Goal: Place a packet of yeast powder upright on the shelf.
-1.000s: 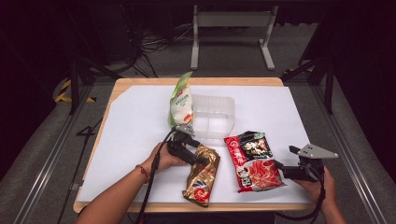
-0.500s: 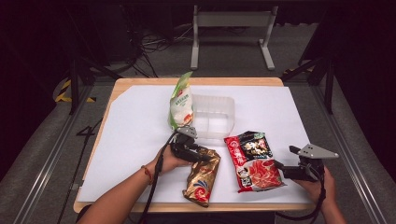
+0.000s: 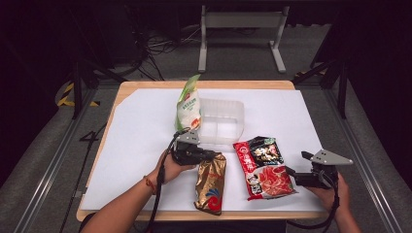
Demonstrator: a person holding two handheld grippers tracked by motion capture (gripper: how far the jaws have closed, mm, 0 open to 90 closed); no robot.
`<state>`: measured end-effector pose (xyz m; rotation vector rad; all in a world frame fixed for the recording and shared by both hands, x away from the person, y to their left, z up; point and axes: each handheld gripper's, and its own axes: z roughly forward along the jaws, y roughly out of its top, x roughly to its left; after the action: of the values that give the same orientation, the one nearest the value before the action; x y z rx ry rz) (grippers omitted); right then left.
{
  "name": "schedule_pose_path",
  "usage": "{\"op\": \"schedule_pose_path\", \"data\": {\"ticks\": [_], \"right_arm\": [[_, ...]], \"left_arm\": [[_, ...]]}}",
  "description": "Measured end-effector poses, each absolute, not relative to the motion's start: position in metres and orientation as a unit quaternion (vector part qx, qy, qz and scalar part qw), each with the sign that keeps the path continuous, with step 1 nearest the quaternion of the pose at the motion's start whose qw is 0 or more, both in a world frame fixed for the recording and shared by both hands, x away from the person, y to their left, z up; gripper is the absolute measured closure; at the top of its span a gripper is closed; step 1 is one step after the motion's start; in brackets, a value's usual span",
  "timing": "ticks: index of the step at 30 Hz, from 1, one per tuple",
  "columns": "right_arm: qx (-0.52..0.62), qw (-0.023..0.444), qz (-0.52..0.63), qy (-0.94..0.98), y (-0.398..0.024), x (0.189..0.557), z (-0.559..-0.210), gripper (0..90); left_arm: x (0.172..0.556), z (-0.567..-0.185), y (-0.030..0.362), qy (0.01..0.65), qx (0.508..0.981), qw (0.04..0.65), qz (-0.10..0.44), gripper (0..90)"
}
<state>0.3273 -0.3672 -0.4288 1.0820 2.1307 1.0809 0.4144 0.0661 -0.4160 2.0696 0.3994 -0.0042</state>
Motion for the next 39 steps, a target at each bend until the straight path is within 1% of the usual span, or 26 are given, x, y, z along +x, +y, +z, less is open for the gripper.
{"op": "schedule_pose_path", "data": {"ticks": [11, 14, 27, 39], "right_arm": [[0.399, 0.256, 0.398, 0.785, -0.367, 0.328, -0.429, 14.8], [0.400, 0.256, 0.399, 0.785, -0.367, 0.328, -0.429, 14.7], [0.403, 0.257, 0.402, 0.781, -0.369, 0.327, -0.428, 14.7], [0.402, 0.257, 0.401, 0.782, -0.368, 0.327, -0.428, 14.7]], "left_arm": [[0.400, -0.382, 0.089, 0.171, 0.810, 0.558, 0.048, 85.9], [0.398, -0.375, 0.094, 0.174, 0.802, 0.569, 0.051, 86.0], [0.394, -0.353, 0.110, 0.179, 0.773, 0.602, 0.092, 86.5], [0.392, -0.338, 0.114, 0.187, 0.753, 0.620, 0.117, 87.4]]}}
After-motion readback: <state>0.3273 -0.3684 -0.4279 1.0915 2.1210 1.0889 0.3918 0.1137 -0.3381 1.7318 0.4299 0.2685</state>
